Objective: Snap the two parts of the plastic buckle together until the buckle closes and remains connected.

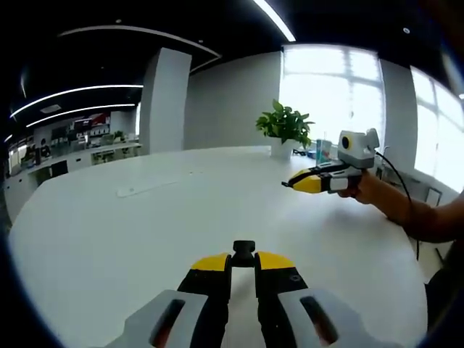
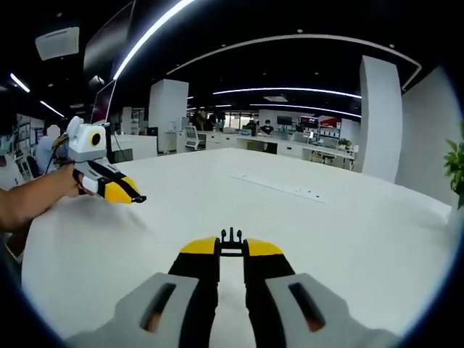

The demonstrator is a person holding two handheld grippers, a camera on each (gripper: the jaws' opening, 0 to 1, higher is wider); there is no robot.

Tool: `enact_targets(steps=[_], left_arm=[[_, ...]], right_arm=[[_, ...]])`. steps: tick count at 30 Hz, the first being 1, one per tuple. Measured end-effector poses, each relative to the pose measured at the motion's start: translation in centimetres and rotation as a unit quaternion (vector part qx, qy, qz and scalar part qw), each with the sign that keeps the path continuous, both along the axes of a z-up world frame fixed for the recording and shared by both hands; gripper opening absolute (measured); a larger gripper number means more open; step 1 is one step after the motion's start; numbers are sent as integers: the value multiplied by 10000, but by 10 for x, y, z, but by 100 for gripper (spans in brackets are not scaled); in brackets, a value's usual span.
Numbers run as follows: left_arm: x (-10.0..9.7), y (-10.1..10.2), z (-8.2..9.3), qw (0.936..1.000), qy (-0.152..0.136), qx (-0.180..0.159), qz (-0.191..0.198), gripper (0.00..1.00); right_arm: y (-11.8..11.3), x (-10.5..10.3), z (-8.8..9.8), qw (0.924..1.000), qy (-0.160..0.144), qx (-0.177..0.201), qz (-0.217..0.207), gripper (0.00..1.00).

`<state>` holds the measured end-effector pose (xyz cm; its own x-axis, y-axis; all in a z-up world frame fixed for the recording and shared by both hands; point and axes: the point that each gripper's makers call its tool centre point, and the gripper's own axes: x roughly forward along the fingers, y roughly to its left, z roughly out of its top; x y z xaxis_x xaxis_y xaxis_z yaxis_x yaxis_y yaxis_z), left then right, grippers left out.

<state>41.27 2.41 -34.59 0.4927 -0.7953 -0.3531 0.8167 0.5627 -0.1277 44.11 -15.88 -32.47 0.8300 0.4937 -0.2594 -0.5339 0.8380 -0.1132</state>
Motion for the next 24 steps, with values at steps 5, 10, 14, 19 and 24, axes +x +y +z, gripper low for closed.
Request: enact_targets(steps=[5,10,14,19,24], left_arm=[[-10,-4,-1,9999,-27,39,-102,11],[-19,-9,1,9990,-58,-6,-434,11],[-30,-7,0,9985,-22,5,-544,11],[-34,-4,-2,9977,24,-12,-678,11],[-42,-5,-4,9958,35,36,-919,11]], right_arm=[[1,-9,-1,10000,-37,-39,69,11],[5,-11,-2,9998,3,-2,198,11],[7,-14,-2,9997,28,-11,259,11],[12,-20,-1,9994,15,0,343,11],[26,-32,-4,9977,54,-86,669,11]])
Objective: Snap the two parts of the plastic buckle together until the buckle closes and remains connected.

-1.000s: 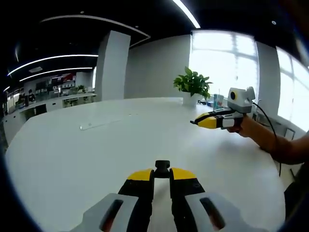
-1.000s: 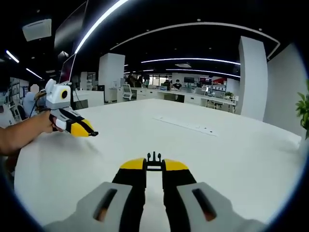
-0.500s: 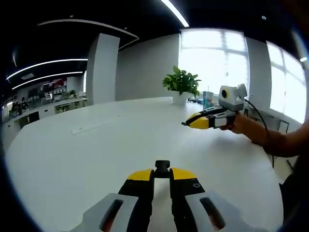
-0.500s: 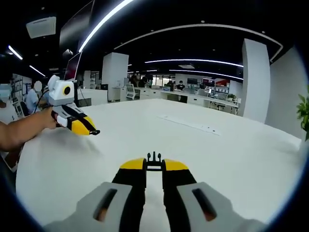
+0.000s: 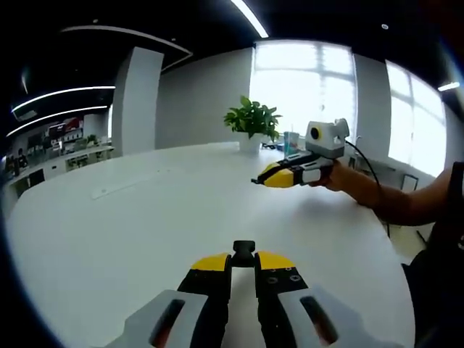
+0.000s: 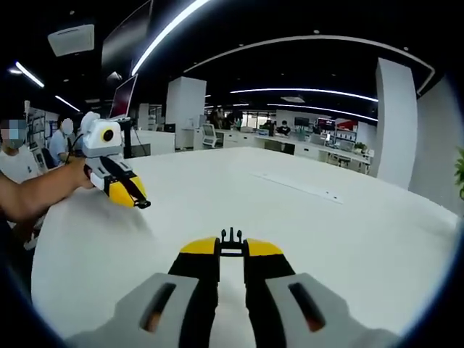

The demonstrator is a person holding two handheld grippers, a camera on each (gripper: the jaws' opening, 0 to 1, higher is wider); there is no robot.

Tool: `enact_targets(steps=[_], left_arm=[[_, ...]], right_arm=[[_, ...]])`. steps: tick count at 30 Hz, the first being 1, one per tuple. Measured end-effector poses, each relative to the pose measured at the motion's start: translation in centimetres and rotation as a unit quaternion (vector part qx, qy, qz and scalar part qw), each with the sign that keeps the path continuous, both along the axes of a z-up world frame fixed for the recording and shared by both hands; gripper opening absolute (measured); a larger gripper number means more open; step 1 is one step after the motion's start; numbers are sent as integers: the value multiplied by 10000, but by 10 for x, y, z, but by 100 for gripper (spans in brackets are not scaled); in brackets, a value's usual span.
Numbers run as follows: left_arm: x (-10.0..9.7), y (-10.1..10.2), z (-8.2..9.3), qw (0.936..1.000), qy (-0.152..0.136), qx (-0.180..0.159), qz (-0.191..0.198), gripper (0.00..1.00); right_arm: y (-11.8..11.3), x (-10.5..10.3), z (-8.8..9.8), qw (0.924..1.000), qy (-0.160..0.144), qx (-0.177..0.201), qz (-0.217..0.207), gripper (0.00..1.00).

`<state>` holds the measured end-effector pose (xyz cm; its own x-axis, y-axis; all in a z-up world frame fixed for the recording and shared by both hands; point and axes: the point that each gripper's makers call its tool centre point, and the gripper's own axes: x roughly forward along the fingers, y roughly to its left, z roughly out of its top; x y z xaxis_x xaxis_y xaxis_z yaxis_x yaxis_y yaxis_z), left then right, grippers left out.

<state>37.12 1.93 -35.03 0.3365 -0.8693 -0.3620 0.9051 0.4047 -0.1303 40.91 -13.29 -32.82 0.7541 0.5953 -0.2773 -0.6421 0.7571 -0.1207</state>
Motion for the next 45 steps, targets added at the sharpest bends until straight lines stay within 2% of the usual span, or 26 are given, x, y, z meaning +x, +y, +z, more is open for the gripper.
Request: enact_targets(steps=[4,10,16,26,37,45], left_arm=[[-6,-2,0,9999,17,15,-134,11],[-13,-5,-2,9993,35,28,-375,11],[-37,-14,3,9958,-93,-147,-904,11],[-48,-18,0,9925,-32,-123,-1213,11],[-61,-22,-3,9893,41,-75,-1459,11],[-74,-25,-5,9861,110,-13,-1660,11]], right_arm=[[7,-5,-1,9998,34,18,174,11],[5,-17,-7,9995,91,-35,310,11],[13,-30,-10,9975,44,-100,691,11],[39,-52,-11,9893,94,-89,1454,11],[48,-64,-17,9827,285,-131,1828,11],[46,-78,-19,9795,317,-121,1987,11]])
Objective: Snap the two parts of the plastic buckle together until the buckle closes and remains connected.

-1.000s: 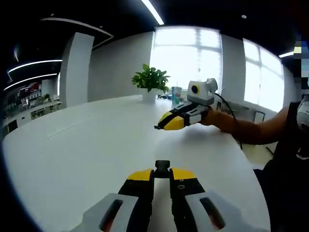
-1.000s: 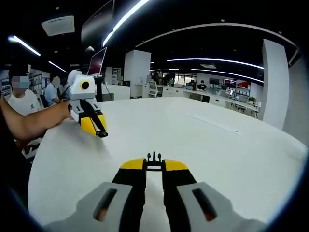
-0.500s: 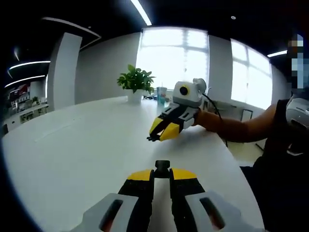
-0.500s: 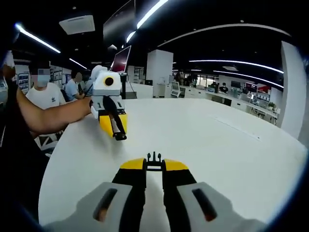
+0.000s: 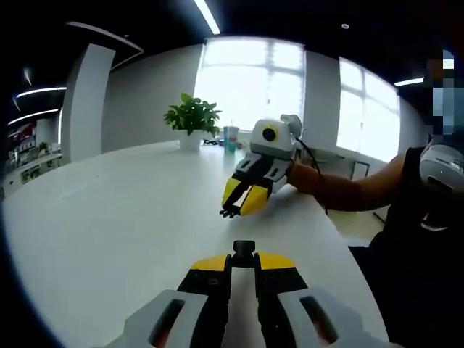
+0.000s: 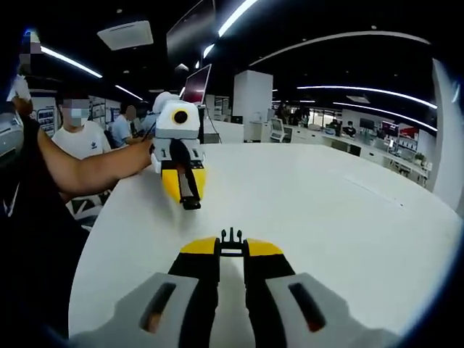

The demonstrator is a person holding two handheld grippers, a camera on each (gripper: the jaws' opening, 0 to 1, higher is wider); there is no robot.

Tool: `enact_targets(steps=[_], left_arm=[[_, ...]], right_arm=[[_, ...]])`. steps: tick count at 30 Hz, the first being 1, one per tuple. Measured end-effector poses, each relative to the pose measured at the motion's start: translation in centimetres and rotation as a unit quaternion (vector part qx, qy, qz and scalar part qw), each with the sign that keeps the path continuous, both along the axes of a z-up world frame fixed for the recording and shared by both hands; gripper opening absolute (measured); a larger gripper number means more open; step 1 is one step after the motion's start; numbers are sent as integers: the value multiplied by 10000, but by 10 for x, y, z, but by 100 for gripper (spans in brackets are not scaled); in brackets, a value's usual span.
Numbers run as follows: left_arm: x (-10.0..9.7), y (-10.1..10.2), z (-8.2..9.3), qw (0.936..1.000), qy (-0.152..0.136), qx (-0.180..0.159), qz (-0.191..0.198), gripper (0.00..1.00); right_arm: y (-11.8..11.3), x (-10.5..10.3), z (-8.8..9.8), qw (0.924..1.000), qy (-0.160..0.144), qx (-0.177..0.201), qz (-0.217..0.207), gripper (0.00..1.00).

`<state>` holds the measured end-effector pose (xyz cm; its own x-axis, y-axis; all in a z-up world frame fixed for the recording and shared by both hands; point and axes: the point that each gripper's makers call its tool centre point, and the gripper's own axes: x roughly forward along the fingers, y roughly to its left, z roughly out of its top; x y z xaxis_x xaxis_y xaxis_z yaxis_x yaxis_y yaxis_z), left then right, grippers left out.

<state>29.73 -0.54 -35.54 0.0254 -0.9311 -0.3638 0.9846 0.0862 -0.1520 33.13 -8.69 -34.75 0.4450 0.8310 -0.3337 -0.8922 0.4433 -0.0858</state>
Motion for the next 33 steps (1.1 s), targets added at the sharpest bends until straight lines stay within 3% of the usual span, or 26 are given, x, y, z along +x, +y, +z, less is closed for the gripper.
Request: enact_targets(steps=[5,18,33], left_arm=[[-4,-1,0,10000,7,-7,-98,11],[-15,-5,-5,9992,4,103,-385,11],[-24,-10,-13,9971,-319,174,-665,11]], right_arm=[[9,-17,1,9993,132,97,328,11],[16,-30,-12,9971,362,-127,651,11],[24,-45,-18,9935,127,-357,1069,11]])
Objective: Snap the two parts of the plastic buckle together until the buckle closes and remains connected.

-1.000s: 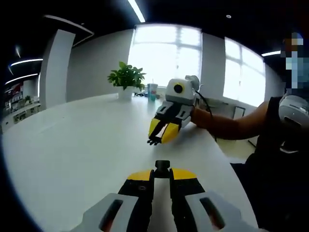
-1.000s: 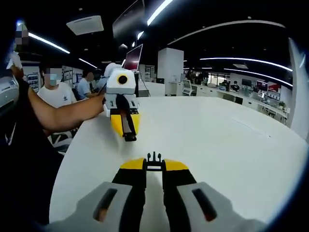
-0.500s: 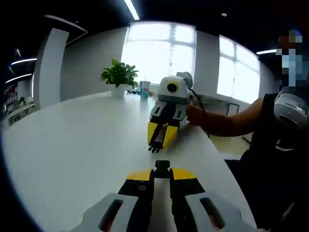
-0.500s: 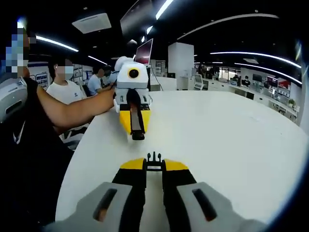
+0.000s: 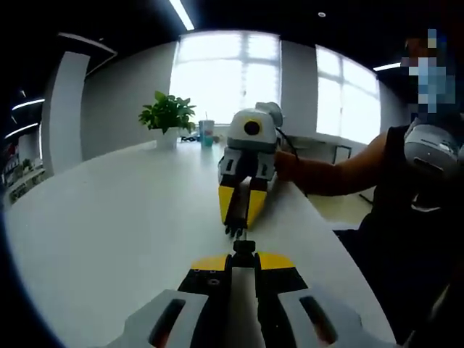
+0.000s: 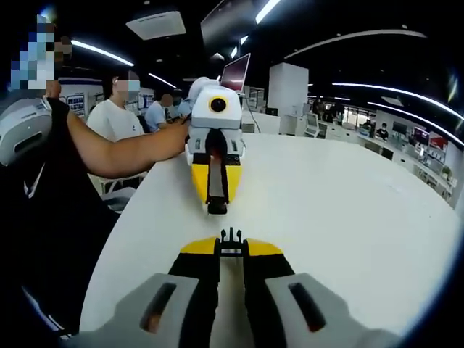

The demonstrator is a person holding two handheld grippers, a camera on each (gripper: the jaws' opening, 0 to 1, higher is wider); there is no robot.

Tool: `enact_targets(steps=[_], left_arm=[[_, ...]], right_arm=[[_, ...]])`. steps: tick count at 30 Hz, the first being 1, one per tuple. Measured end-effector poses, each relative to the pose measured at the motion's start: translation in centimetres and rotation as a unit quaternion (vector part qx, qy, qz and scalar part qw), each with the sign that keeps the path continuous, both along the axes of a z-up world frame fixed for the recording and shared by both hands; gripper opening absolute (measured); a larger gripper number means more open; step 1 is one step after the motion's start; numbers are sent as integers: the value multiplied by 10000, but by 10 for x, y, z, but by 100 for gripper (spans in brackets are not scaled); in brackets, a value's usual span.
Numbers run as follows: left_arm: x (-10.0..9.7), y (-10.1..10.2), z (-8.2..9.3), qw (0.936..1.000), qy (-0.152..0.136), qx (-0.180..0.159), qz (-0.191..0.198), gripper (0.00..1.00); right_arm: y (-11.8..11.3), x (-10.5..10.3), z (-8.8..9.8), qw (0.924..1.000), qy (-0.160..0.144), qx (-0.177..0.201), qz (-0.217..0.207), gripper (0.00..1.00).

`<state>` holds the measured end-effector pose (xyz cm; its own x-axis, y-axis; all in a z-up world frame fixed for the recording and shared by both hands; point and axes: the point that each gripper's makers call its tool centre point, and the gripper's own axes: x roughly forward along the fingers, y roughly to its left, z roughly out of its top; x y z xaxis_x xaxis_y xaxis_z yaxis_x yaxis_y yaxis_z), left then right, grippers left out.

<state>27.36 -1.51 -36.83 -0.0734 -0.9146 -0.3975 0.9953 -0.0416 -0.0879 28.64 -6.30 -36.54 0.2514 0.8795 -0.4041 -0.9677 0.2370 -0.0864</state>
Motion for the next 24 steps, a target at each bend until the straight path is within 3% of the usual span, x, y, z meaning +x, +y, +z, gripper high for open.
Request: enact_targets(steps=[6,24], left_arm=[[2,0,-7,9998,-37,175,89,11],[2,0,-9,9998,-62,205,63,11]], right_arm=[[2,-3,-4,9999,41,-79,46,10],[4,-4,-5,9999,120,-84,48,10]])
